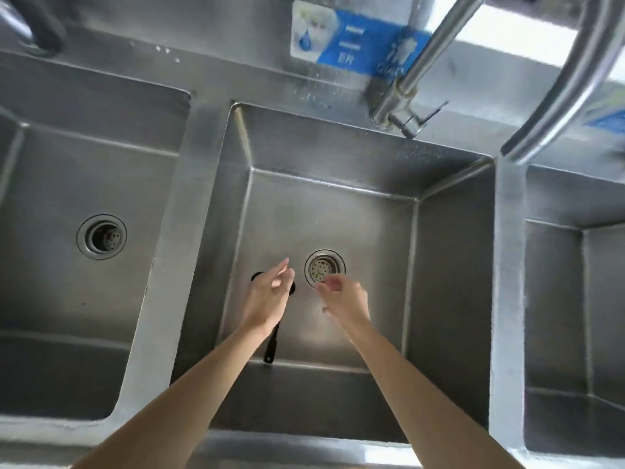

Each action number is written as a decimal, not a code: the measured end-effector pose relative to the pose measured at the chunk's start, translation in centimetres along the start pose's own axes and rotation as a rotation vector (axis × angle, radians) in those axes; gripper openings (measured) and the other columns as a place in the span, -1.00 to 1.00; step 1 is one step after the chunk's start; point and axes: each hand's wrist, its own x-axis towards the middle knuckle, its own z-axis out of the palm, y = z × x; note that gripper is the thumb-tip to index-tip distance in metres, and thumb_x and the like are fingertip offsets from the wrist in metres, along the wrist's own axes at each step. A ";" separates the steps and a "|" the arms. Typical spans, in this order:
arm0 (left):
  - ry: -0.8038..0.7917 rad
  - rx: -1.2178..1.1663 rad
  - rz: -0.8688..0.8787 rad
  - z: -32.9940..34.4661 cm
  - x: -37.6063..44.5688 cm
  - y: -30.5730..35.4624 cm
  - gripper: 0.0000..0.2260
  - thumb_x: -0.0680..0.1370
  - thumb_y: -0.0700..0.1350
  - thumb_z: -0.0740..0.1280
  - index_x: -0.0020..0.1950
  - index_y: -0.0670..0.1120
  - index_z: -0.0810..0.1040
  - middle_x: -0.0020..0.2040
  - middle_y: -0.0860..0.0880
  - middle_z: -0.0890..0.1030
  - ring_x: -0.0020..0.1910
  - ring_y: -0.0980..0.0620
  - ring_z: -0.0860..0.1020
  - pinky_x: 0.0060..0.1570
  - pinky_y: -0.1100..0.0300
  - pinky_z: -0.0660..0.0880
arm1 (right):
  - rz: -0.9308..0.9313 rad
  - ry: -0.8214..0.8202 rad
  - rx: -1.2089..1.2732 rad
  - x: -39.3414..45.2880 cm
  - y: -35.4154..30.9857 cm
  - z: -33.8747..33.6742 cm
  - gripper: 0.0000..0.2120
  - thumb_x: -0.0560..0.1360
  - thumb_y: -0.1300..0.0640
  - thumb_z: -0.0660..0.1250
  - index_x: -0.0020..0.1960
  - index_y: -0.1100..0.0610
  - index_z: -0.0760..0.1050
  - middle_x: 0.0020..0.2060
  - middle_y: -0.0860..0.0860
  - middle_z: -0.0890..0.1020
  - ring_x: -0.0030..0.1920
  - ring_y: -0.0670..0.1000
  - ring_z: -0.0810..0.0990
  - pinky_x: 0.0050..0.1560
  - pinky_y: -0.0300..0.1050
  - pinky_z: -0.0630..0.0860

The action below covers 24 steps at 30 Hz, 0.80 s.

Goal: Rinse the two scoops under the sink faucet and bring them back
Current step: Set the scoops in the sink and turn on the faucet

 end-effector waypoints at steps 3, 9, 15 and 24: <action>0.032 0.058 0.071 0.4 0.6 5.0 -0.63 0.62 0.11 0.28 0.42 0.09 0.52 0.27 -0.02 0.66 0.22 0.09 0.60 0.22 0.21 0.45 | -0.056 0.073 0.025 -0.3 -2.8 -4.1 -0.66 0.50 -0.03 0.49 0.22 0.09 0.67 0.06 -0.01 0.76 0.02 0.09 0.74 0.08 0.14 0.70; 0.002 0.045 0.253 2.0 2.9 15.6 -0.60 0.60 0.11 0.32 0.43 0.07 0.51 0.29 -0.02 0.64 0.25 0.06 0.60 0.31 0.18 0.43 | -0.198 0.236 0.044 0.8 -8.9 -12.5 -0.61 0.50 -0.12 0.49 0.25 0.05 0.63 0.10 0.00 0.76 0.02 0.15 0.76 0.19 0.05 0.63; 0.037 0.077 0.439 3.5 7.1 24.6 -0.50 0.55 0.09 0.41 0.47 0.03 0.46 0.37 0.05 0.57 0.27 0.10 0.57 0.29 0.18 0.45 | -0.359 0.340 0.134 3.9 -14.5 -19.4 -0.74 0.53 0.01 0.50 0.16 0.04 0.56 -0.13 -0.22 0.61 -0.24 -0.29 0.57 -0.14 -0.30 0.54; 0.081 0.090 0.580 5.3 11.6 28.4 -0.68 0.42 -0.09 0.51 0.16 -0.09 0.69 0.01 -0.01 0.74 0.04 0.01 0.68 0.15 -0.08 0.59 | -0.494 0.290 0.085 7.2 -19.0 -21.1 -0.74 0.47 -0.02 0.57 0.14 -0.02 0.68 -0.19 -0.17 0.62 -0.03 0.01 0.69 0.02 -0.08 0.60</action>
